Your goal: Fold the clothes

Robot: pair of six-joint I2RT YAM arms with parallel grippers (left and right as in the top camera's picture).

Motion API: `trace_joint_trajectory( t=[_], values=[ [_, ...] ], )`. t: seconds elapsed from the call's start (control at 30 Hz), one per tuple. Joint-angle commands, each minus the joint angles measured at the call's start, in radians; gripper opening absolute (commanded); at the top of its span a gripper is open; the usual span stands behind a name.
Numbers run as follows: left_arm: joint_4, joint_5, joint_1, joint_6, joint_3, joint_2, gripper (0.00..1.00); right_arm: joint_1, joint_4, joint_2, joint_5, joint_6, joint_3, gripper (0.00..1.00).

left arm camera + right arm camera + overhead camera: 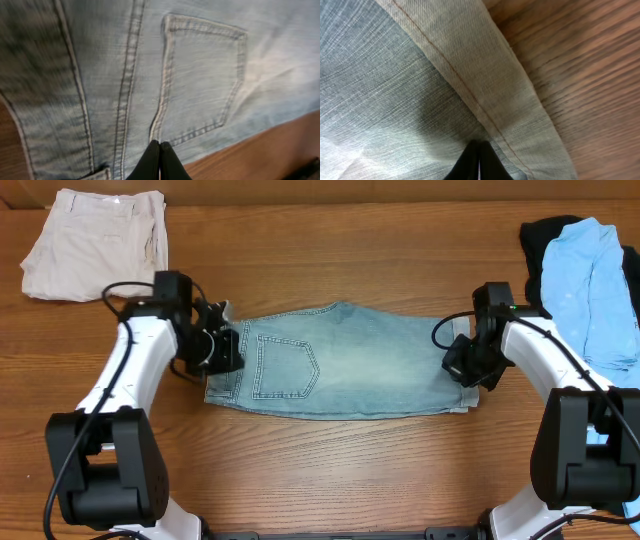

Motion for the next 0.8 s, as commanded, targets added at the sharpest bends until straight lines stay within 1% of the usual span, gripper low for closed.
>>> trace_joint_trajectory(
  t=[0.0,0.1,0.17,0.4,0.63,0.77],
  values=[
    [0.032,-0.133,0.0,-0.076,-0.039,0.011,0.04,0.004,0.032,-0.009,-0.021,0.009,-0.026,0.08],
    [0.07,-0.209,0.005,-0.076,-0.076,0.011,0.04,0.004,0.063,-0.009,-0.021,0.035,-0.054,0.08],
    [0.083,-0.231,0.013,-0.077,-0.102,0.011,0.04,0.004,0.083,-0.009,-0.02,0.035,-0.075,0.08],
    [0.124,-0.23,0.047,-0.099,-0.172,0.011,0.04,0.002,0.101,-0.009,-0.013,0.061,-0.117,0.08],
    [0.206,-0.215,0.049,-0.099,-0.231,0.011,0.04,0.002,0.064,-0.009,-0.017,0.06,-0.117,0.04],
    [0.191,-0.212,0.048,-0.099,-0.239,0.011,0.04,0.002,0.049,-0.009,-0.016,0.056,-0.117,0.04]
  ],
)
